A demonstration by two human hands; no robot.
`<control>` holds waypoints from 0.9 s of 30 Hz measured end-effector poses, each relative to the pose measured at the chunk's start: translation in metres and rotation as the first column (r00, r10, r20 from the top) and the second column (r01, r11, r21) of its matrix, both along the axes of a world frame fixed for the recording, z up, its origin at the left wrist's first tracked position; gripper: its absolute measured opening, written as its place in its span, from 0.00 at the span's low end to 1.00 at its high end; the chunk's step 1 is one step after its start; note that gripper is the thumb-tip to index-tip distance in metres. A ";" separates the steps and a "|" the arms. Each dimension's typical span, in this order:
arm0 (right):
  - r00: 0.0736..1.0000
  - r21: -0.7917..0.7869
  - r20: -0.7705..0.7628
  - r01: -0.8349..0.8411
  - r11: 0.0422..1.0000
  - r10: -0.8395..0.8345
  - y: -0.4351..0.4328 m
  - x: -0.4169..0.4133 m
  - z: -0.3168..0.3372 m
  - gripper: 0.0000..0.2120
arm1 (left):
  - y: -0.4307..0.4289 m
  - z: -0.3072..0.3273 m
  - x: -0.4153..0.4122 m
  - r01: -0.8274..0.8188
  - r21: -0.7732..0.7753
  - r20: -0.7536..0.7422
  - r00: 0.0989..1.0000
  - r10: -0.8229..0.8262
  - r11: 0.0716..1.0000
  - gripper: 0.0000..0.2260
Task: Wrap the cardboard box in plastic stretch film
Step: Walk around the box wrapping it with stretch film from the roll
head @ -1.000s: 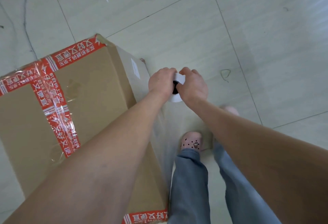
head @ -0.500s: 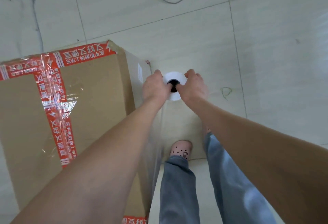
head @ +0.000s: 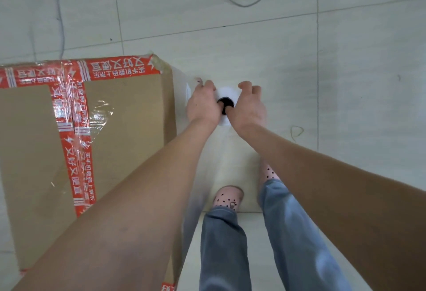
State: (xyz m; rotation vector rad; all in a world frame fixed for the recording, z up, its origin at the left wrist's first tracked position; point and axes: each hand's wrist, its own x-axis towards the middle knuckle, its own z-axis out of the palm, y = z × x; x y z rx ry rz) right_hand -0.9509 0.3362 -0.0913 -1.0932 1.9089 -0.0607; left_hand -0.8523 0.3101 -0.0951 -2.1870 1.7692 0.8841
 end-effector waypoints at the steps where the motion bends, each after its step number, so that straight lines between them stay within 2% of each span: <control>1: 0.991 0.073 0.036 0.127 0.989 -0.130 0.002 -0.001 -0.001 0.24 | -0.001 0.000 -0.001 -0.005 0.006 0.002 1.000 0.005 1.000 0.12; 2: 0.976 0.121 0.063 0.199 0.973 -0.207 0.002 -0.002 -0.002 0.23 | -0.003 0.000 -0.002 0.008 0.009 -0.001 1.000 -0.008 1.000 0.13; 4: 0.970 0.126 0.090 0.213 0.969 -0.225 0.001 -0.003 -0.005 0.20 | -0.005 -0.001 -0.003 0.085 0.006 -0.022 0.996 -0.085 0.996 0.15; 7: 0.985 0.073 0.076 0.149 0.986 -0.154 -0.007 -0.002 -0.004 0.17 | -0.013 0.000 -0.004 0.202 -0.017 -0.018 0.979 -0.202 0.979 0.13; 9: 0.998 0.045 0.039 0.045 0.998 -0.046 -0.016 -0.005 -0.001 0.17 | -0.020 0.002 -0.004 0.214 -0.018 0.002 0.977 -0.214 0.977 0.10; 11: 0.994 0.020 -0.017 -0.107 0.994 0.108 -0.031 -0.009 0.003 0.17 | -0.024 0.004 -0.004 0.154 -0.015 0.000 0.988 -0.154 0.988 0.10; 14: 0.938 -0.018 -0.105 -0.333 0.943 0.329 -0.054 -0.014 0.010 0.18 | -0.027 0.006 -0.007 0.001 -0.031 -0.018 1.000 -0.001 1.000 0.09; 17: 0.903 -0.047 -0.130 -0.419 0.907 0.410 -0.066 -0.010 0.016 0.20 | -0.036 0.009 -0.007 -0.140 -0.011 -0.005 0.990 0.140 0.990 0.08; 19: 0.960 -0.006 -0.068 -0.274 0.962 0.273 -0.067 -0.003 0.014 0.21 | -0.045 0.011 -0.001 -0.208 0.005 0.025 0.978 0.207 0.978 0.10; 20: 0.992 0.060 -0.008 -0.122 0.991 0.122 -0.067 -0.002 0.012 0.21 | -0.049 0.011 0.001 -0.202 0.014 0.050 0.978 0.201 0.979 0.12; 22: 0.986 0.180 0.077 0.133 0.975 -0.149 -0.068 -0.002 0.007 0.21 | -0.054 0.011 0.001 -0.108 0.040 0.094 0.990 0.104 0.993 0.14; 24: 0.976 0.188 0.113 0.161 0.969 -0.184 -0.070 -0.003 0.004 0.18 | -0.056 0.011 -0.003 0.003 0.051 0.109 0.994 -0.008 0.999 0.14; 27: 0.988 0.124 0.113 0.093 0.988 -0.107 -0.075 -0.004 0.003 0.15 | -0.062 0.009 -0.006 0.121 0.006 0.112 0.986 -0.121 0.993 0.12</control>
